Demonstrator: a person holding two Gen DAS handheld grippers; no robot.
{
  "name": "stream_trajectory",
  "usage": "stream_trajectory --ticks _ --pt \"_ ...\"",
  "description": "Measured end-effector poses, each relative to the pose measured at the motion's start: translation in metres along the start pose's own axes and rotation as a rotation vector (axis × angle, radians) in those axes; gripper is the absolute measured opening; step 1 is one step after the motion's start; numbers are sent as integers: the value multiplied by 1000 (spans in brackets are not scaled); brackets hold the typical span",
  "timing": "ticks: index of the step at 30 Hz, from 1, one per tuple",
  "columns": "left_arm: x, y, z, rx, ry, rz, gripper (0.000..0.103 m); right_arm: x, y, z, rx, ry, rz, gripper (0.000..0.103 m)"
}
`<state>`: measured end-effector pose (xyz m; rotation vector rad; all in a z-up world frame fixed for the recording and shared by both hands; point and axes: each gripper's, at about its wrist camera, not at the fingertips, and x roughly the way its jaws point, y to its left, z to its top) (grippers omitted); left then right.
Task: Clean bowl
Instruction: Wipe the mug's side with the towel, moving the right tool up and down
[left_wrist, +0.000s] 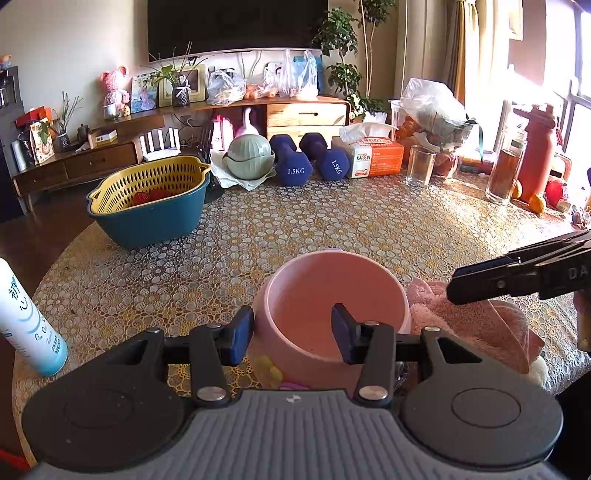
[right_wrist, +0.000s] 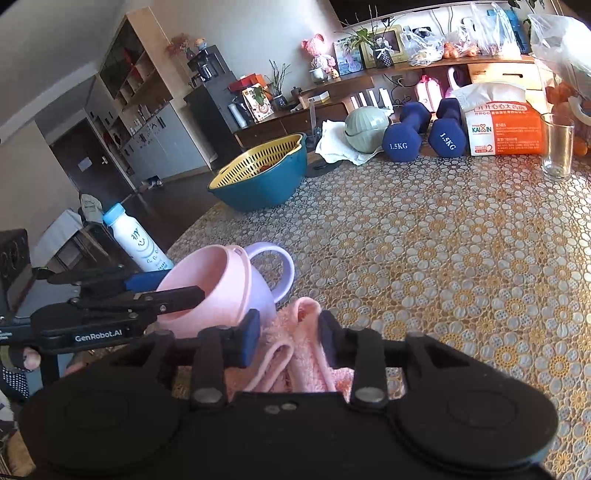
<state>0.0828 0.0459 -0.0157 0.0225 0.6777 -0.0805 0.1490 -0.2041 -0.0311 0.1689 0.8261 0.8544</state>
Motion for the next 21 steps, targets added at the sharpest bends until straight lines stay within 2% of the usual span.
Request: stream_trajectory --ticks 1,3,5,7,10,13,18,21 --pt "0 0 0 -1 1 0 45 -4 -2 -1 12 -2 12 56" --pt "0 0 0 -6 2 -1 46 -11 -3 -5 18 3 34 62" --pt "1 0 0 -11 3 0 46 -11 0 -10 -6 21 18 68" --pt "0 -1 0 -8 4 4 46 -7 3 -16 -33 45 -16 70" --pt "0 -3 0 1 4 10 46 3 9 -24 -39 92 -7 72" --pt "-1 -3 -1 -1 5 11 46 15 18 -33 -81 117 -44 73" --pt "-1 -3 -1 -1 5 11 46 32 28 -43 -139 144 -91 71" --pt "-1 -3 -1 -5 5 9 46 33 32 -47 -152 129 -122 46"
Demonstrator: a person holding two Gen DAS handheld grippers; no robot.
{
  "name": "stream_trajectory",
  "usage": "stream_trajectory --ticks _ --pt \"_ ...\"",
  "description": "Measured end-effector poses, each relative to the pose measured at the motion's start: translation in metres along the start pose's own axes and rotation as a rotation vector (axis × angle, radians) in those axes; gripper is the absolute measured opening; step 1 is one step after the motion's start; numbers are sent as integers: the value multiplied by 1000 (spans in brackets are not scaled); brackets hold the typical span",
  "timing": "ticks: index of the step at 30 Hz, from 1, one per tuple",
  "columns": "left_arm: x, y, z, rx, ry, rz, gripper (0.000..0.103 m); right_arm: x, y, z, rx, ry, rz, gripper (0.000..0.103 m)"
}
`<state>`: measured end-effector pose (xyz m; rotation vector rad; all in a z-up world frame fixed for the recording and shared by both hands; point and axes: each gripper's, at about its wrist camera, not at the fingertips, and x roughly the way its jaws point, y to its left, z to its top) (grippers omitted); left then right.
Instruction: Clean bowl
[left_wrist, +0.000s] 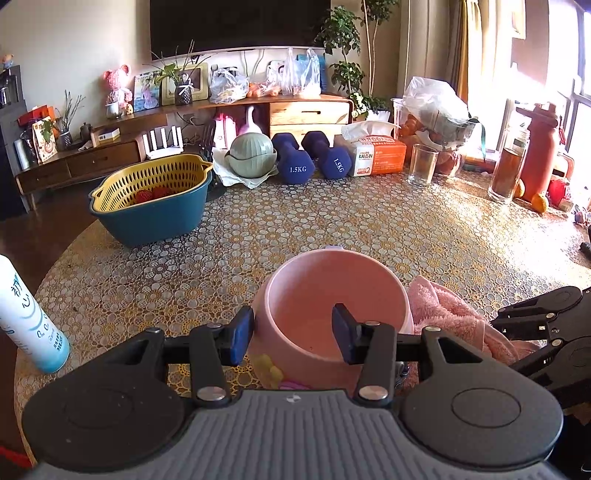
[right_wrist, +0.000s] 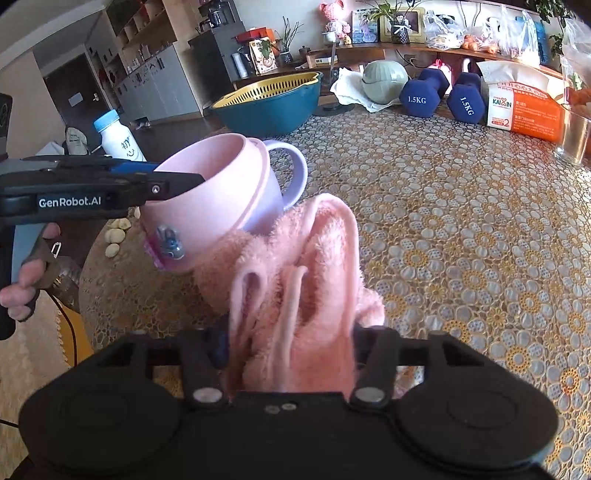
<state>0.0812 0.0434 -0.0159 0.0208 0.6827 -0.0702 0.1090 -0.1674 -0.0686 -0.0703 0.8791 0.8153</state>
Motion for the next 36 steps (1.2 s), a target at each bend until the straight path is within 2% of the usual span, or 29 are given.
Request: stream_trajectory --ticks 2,4,8,11,14,20,36 --pt "0 1 0 -3 0 -2 46 -5 -4 0 34 -22 5 36" --pt "0 0 0 -3 -1 -3 46 -15 -9 1 71 -56 12 33" --pt "0 0 0 -3 -3 -1 46 -39 -18 12 117 -140 36 31" --pt "0 0 0 -4 -3 -1 46 -51 -17 24 127 -171 79 31" --pt "0 0 1 -4 -2 -2 46 -44 -10 34 111 -163 112 31" --pt "1 0 2 -6 -1 -1 46 -22 -2 40 48 -126 72 31" --pt "2 2 2 -7 -7 -4 47 -3 -31 59 169 -120 69 30"
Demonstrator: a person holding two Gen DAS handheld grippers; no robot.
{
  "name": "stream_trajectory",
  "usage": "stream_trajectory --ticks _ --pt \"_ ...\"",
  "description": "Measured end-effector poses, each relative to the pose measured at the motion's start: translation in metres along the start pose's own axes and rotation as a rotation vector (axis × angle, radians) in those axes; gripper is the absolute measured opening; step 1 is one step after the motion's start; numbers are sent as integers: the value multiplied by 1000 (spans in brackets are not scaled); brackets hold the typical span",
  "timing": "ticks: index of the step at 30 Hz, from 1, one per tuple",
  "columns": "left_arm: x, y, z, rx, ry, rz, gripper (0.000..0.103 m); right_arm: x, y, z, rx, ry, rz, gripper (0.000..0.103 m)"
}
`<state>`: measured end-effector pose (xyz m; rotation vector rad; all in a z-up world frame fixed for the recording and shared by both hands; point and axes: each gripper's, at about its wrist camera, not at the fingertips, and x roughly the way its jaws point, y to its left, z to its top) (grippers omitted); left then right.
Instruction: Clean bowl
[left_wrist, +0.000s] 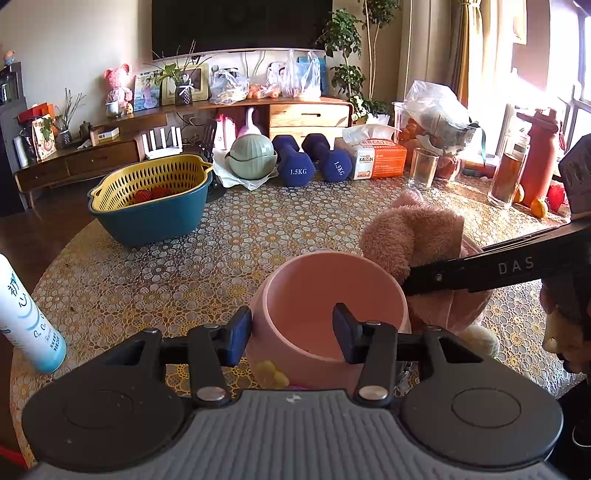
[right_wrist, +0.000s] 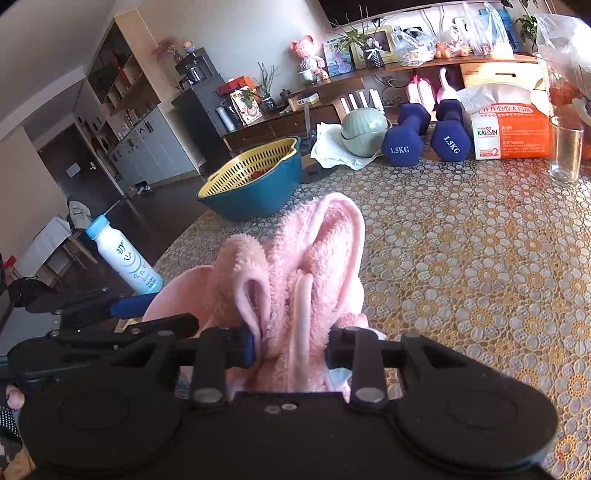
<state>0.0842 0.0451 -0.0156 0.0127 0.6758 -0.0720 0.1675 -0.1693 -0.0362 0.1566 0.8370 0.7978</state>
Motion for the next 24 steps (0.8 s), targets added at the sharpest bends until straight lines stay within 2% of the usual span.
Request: stream_trajectory --ticks 3,12,16,19,24 --pt "0 0 0 -1 0 -1 47 10 -1 -1 -4 22 -12 30" --pt "0 1 0 -8 4 -7 48 24 11 -25 -175 138 -63 30" --pt "0 0 1 -5 6 -6 48 -1 21 -29 -263 121 -79 30" --pt "1 -1 1 -1 3 -4 48 -26 23 -28 -280 80 -89 29" --pt "1 -2 0 -2 3 -3 48 -53 25 -30 -246 58 -15 30"
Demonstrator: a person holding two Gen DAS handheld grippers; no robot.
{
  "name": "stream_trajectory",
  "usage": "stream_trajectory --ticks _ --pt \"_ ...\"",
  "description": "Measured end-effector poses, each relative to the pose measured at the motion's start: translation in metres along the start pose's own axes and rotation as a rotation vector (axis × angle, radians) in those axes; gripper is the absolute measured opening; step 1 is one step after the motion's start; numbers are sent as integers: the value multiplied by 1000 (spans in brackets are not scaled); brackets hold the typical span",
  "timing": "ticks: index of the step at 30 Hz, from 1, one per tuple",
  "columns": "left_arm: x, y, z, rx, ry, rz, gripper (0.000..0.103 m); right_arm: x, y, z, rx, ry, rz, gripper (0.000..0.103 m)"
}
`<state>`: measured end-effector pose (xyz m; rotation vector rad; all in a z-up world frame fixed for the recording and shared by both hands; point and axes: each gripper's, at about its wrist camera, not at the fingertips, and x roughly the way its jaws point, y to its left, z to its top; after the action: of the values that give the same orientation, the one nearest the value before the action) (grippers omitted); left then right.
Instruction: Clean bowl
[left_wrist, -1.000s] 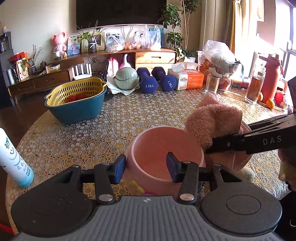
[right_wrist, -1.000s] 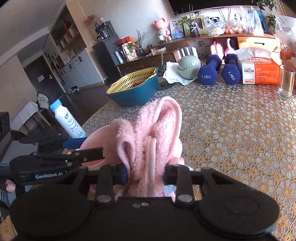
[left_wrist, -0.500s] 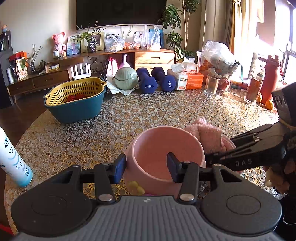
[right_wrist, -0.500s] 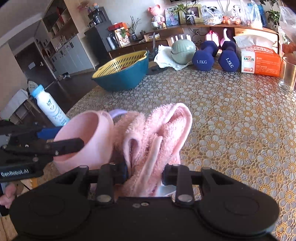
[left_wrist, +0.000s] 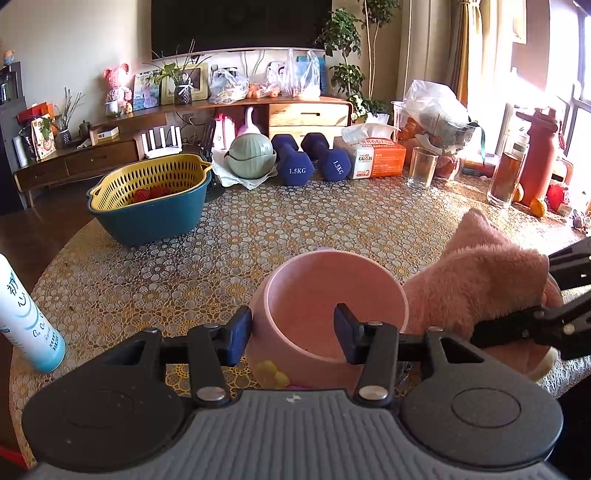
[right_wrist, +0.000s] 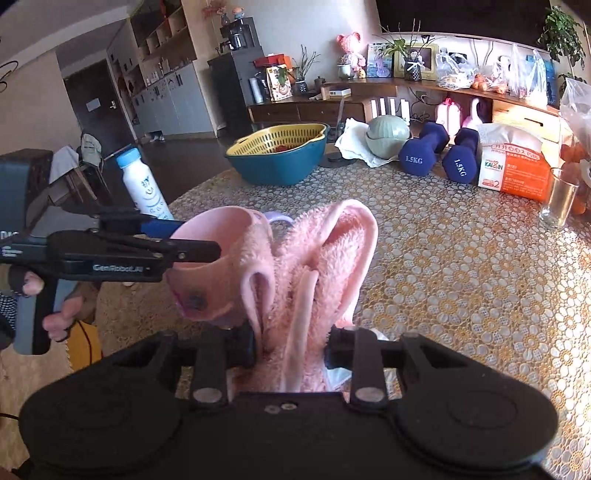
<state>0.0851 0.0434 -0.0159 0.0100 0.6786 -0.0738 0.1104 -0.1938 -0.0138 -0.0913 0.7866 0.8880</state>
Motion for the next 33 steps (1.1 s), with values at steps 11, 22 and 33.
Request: stream_trajectory --ticks 11,22,33 --pt "-1 -1 -1 30 2 3 48 30 18 1 17 47 53 30" --pt "-2 -1 -2 47 1 -5 48 28 -8 28 80 -12 28 30" --pt "1 6 0 -1 5 -10 49 56 -47 37 271 -5 123 30"
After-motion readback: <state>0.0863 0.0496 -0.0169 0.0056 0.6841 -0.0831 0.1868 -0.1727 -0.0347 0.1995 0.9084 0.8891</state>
